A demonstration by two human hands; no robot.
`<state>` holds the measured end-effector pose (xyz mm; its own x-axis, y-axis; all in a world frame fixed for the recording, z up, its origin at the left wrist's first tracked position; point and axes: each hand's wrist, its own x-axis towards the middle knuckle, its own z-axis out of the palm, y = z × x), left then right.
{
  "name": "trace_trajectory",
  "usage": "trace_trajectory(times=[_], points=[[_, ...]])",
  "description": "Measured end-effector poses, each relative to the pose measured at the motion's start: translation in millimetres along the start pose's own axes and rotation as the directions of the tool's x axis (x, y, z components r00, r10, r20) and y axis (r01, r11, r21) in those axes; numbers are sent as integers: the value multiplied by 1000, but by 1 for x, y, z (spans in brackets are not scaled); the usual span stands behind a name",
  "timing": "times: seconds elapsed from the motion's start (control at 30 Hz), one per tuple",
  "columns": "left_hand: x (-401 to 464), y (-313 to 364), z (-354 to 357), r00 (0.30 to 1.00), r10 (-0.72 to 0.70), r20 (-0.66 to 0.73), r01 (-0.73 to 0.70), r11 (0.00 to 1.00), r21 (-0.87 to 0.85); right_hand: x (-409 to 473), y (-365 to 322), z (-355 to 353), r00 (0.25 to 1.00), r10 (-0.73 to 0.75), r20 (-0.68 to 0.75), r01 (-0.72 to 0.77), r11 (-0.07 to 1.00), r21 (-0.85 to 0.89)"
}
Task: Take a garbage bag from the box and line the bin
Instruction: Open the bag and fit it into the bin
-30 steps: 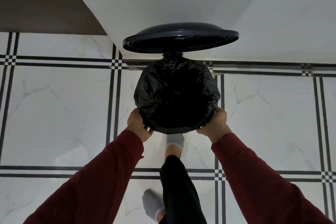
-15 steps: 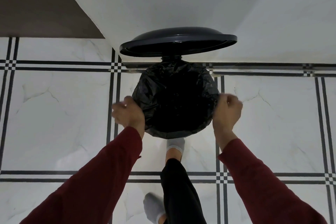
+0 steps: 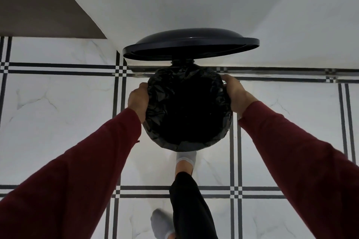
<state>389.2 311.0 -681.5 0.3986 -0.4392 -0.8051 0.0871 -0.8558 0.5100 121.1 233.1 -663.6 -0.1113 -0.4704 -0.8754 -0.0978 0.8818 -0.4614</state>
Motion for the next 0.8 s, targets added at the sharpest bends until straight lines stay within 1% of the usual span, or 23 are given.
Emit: trace_trajectory(times=[0.03, 0.1, 0.17, 0.2, 0.3, 0.43, 0.53, 0.63, 0.73, 0.8], points=[[2, -1, -1, 1000, -10, -3, 10, 1000, -16, 4, 0, 1, 1000, 6, -4, -6, 1000, -12], [4, -3, -2, 999, -14, -30, 15, 1000, 15, 7, -2, 3, 999, -16, -48, 14, 999, -30], [1, -1, -2, 999, 36, -27, -33, 997, 76, 10, -1, 4, 990, -76, -120, 59, 988, -140], [0, 0, -2, 998, 64, -21, -61, 990, 125, 9, 0, 4, 986, -80, -146, 55, 985, -165], [3, 1, -4, 998, 67, -7, -67, 998, -16, 16, 1, 5, 981, -41, -187, 11, 987, -161], [14, -6, -4, 999, 41, 24, -41, 999, -18, 11, -3, 9, 980, -69, -189, 24, 973, -229], [17, -7, -3, 999, 36, 30, -35, 999, -24, 8, -2, 13, 977, -117, -180, 82, 977, -195], [5, -2, 1, 997, 74, 25, -73, 997, -30, 13, 0, 11, 976, -95, -194, 61, 982, -177], [-2, -2, 1, 990, 137, -11, -137, 990, 44, 16, -1, 9, 981, -76, -177, 49, 987, -151], [1, -4, 0, 988, 152, 9, -152, 986, 61, 13, -2, 9, 985, -86, -149, 69, 991, -115]])
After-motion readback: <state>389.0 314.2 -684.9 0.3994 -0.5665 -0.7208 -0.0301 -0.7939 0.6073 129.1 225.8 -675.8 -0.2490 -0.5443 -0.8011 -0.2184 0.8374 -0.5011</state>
